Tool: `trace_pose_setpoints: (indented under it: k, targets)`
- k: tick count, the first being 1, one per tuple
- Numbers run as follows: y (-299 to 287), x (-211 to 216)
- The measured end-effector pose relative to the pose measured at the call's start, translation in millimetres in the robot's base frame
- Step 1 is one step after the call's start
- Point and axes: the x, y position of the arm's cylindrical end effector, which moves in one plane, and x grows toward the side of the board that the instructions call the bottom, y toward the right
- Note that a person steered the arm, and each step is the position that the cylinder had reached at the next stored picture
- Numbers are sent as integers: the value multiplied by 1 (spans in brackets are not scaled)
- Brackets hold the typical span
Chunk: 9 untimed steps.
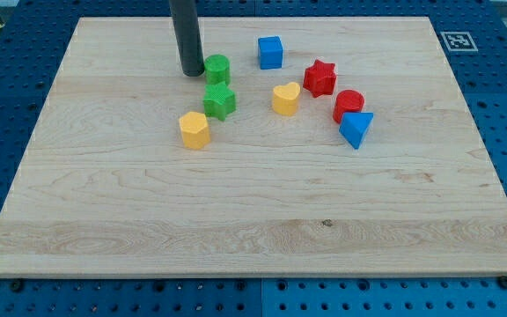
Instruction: Push the green circle to the top left of the heart
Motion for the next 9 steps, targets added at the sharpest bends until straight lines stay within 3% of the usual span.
trace_pose_setpoints:
  k: [4, 5, 7, 9]
  targets:
    - [39, 19]
    - [22, 12]
    - [-87, -25]
    - [-87, -29]
